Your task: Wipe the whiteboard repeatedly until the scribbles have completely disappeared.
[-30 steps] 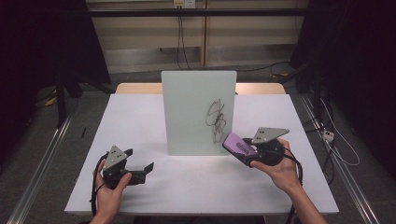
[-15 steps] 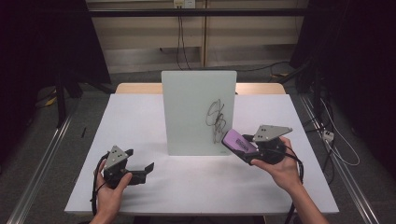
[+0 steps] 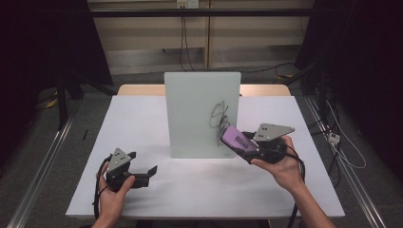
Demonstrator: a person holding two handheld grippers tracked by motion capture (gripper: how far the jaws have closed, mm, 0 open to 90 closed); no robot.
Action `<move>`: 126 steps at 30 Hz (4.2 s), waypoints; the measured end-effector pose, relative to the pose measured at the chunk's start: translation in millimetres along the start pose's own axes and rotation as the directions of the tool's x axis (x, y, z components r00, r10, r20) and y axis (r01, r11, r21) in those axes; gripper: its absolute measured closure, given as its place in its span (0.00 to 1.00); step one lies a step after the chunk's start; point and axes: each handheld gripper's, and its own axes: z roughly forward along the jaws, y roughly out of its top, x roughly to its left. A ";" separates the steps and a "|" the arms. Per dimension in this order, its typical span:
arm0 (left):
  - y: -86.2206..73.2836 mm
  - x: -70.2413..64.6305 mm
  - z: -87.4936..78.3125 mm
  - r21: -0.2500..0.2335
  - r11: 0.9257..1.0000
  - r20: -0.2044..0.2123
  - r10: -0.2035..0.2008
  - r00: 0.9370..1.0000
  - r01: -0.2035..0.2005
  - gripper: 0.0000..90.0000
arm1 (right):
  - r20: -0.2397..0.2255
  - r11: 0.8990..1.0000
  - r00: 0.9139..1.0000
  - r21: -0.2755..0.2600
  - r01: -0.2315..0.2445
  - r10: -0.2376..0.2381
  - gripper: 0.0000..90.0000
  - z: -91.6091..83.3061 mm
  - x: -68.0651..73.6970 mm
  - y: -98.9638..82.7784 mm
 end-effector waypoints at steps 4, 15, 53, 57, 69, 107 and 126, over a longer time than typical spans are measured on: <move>0.9 0.2 0.2 0.002 1.000 -0.002 0.005 1.000 -0.005 0.05 | 0.007 1.000 1.000 -0.018 0.017 -0.017 0.47 2.8 -0.8 7.5; 1.4 -2.3 0.9 0.002 1.000 -0.002 0.012 1.000 -0.012 0.05 | 0.039 0.994 0.997 -0.078 0.072 -0.069 0.47 8.5 1.8 20.7; 1.2 -1.8 -0.8 0.009 1.000 0.009 0.015 1.000 -0.015 0.05 | 0.246 0.972 0.955 -0.125 0.199 -0.164 0.47 34.4 -25.2 72.6; 1.5 -1.8 -1.0 0.008 1.000 0.008 0.023 1.000 -0.023 0.05 | 0.255 0.971 0.951 -0.114 0.211 -0.177 0.47 35.2 -23.6 72.9; 1.3 -1.9 -1.0 0.008 1.000 0.008 0.021 1.000 -0.021 0.05 | 0.250 0.974 0.951 -0.092 0.209 -0.181 0.47 37.6 -21.1 71.2; 1.2 -2.6 -0.1 0.017 0.999 0.012 0.028 1.000 -0.028 0.05 | 0.057 0.990 0.989 -0.029 0.138 -0.136 0.47 59.1 -7.0 44.0; 1.1 -1.7 0.1 0.017 1.000 0.015 0.024 1.000 -0.024 0.05 | 0.004 0.986 0.987 0.036 0.161 -0.161 0.47 66.0 -0.6 37.5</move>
